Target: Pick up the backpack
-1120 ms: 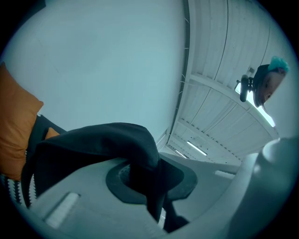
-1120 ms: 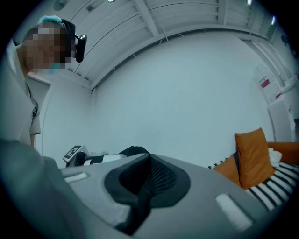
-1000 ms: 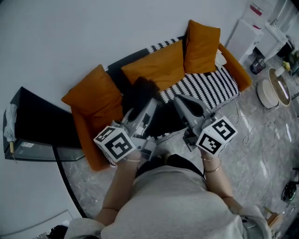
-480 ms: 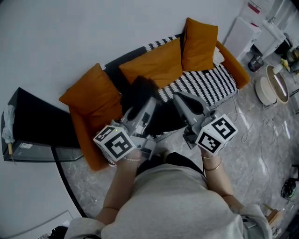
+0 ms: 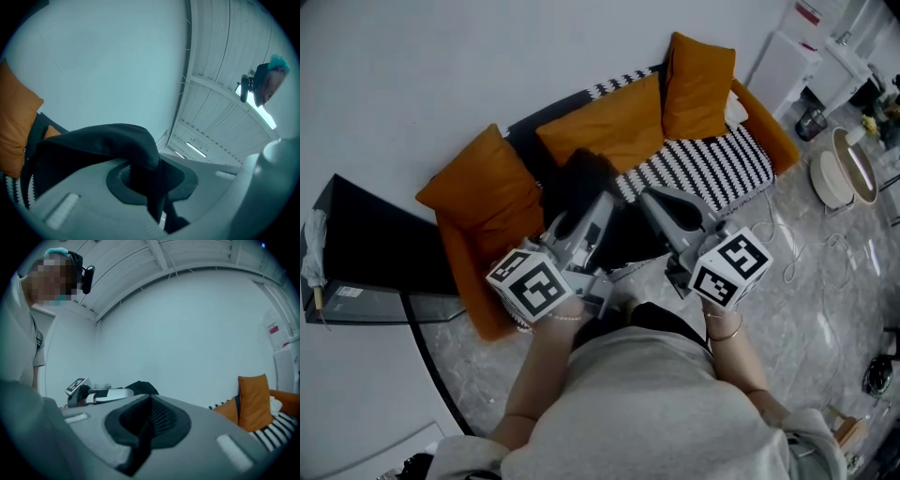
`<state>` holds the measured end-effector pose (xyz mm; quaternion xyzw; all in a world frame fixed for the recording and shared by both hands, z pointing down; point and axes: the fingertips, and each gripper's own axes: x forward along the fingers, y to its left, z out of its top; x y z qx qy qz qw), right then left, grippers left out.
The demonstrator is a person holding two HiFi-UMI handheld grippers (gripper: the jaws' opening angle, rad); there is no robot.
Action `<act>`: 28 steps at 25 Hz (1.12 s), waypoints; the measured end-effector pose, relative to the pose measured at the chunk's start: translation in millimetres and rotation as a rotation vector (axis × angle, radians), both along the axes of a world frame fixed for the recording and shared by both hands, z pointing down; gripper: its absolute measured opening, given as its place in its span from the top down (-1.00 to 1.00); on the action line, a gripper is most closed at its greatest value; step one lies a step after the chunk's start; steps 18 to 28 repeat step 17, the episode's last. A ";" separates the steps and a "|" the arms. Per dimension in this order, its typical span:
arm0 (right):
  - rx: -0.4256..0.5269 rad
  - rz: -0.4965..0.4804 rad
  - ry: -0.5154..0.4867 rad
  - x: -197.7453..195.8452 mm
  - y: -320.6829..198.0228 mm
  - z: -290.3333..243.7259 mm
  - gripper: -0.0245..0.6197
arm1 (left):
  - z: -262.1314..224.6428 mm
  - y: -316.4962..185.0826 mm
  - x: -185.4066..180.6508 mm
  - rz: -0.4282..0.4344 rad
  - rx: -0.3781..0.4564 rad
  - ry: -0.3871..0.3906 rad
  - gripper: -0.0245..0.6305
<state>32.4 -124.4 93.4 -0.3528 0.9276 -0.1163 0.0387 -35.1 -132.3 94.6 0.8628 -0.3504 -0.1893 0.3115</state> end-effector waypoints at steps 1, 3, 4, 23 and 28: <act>0.002 -0.007 0.002 -2.1 1.1 0.1 0.91 | 1.0 -0.4 0.2 0.001 -0.004 0.000 0.76; 0.000 -0.017 0.009 -5.9 3.3 1.4 0.91 | 2.9 0.1 1.2 0.007 -0.011 -0.002 0.76; 0.000 -0.020 0.013 -7.2 4.3 2.5 0.91 | 3.6 1.1 1.8 0.011 -0.013 -0.003 0.76; -0.036 0.000 0.004 -8.2 8.8 16.6 0.91 | 12.7 5.0 -0.1 0.045 -0.032 -0.003 0.76; -0.036 0.000 0.004 -8.2 8.8 16.6 0.91 | 12.7 5.0 -0.1 0.045 -0.032 -0.003 0.76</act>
